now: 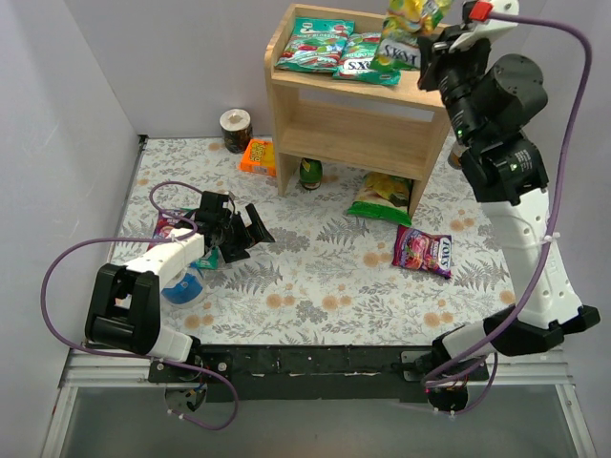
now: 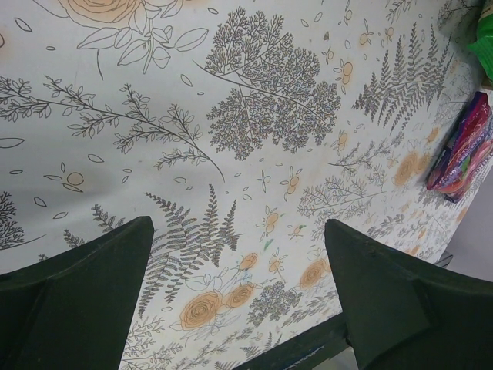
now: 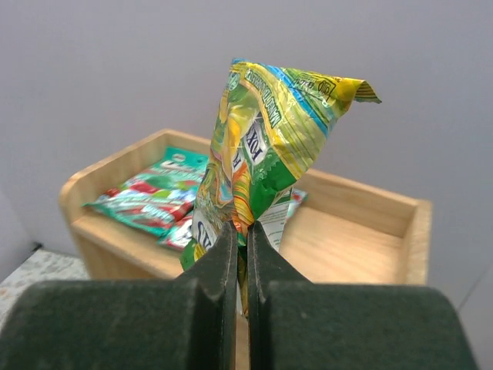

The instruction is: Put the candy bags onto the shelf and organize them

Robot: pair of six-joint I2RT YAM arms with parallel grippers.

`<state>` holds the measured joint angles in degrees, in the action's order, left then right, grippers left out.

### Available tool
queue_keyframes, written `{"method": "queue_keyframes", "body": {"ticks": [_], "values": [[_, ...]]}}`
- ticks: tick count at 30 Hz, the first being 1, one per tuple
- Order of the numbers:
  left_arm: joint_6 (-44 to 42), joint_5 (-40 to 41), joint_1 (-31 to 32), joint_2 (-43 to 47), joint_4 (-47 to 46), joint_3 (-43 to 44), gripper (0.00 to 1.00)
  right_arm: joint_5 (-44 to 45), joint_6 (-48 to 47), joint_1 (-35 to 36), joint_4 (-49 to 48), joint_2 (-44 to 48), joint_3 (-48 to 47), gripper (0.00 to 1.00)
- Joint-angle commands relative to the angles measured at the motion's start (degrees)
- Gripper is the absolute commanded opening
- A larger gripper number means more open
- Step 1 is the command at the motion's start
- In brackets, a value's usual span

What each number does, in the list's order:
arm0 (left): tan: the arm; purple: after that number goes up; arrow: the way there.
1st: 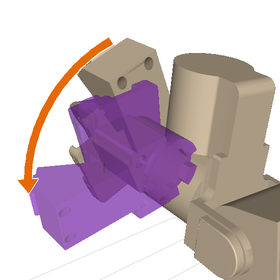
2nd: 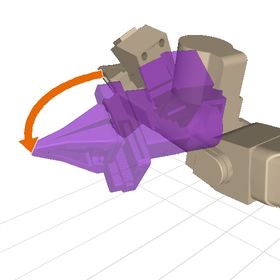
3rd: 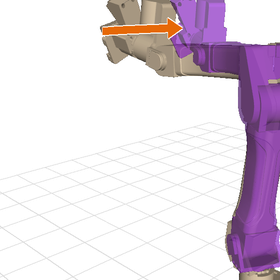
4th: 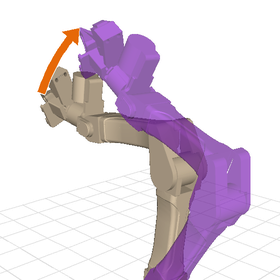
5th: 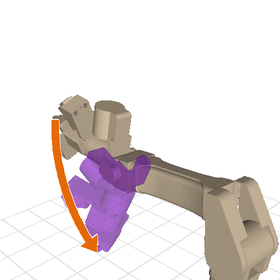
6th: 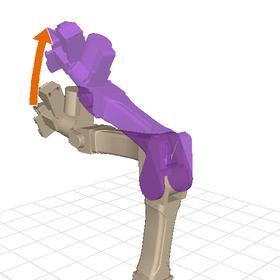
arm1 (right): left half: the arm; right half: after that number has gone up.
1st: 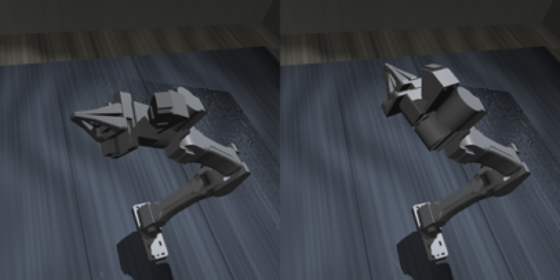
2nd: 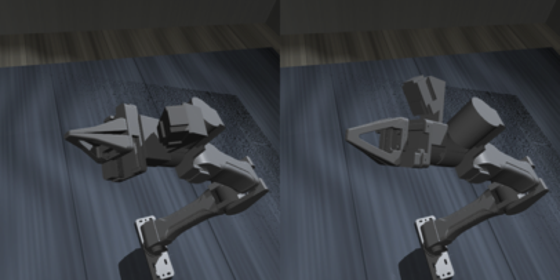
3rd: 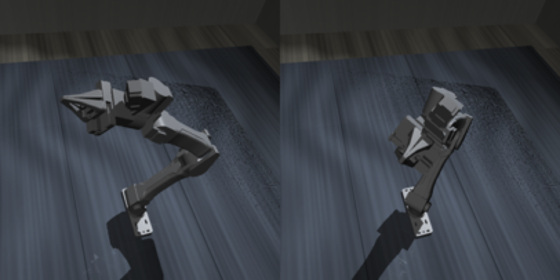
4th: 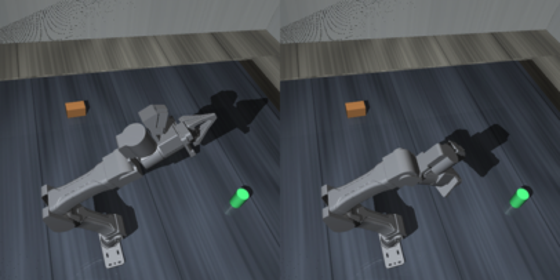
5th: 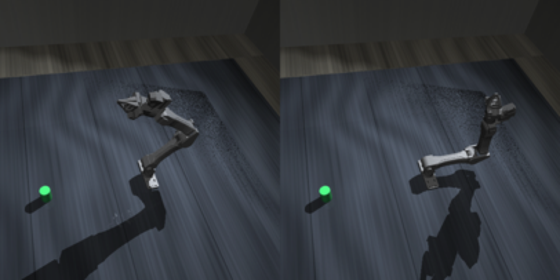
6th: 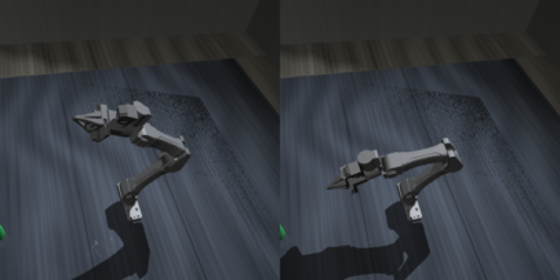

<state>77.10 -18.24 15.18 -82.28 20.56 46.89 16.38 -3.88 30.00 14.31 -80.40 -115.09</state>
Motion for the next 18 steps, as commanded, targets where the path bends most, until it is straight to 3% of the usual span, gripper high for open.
{"method": "queue_keyframes", "body": {"ticks": [1,10,18], "values": [[-0.64,0.22,0.29,2.56,0.27,0.13,0.94,-1.96,-1.84,-6.07,2.03,-3.35,-9.79,0.01],[-1.07,0.40,0.20,2.48,0.62,0.30,0.94,-15.67,3.26,-15.23,6.09,-3.80,-7.35,0.01],[-1.16,1.10,0.20,2.39,0.45,0.30,0.94,-15.67,1.25,-17.25,5.39,-5.55,-4.71,0.01]]}}
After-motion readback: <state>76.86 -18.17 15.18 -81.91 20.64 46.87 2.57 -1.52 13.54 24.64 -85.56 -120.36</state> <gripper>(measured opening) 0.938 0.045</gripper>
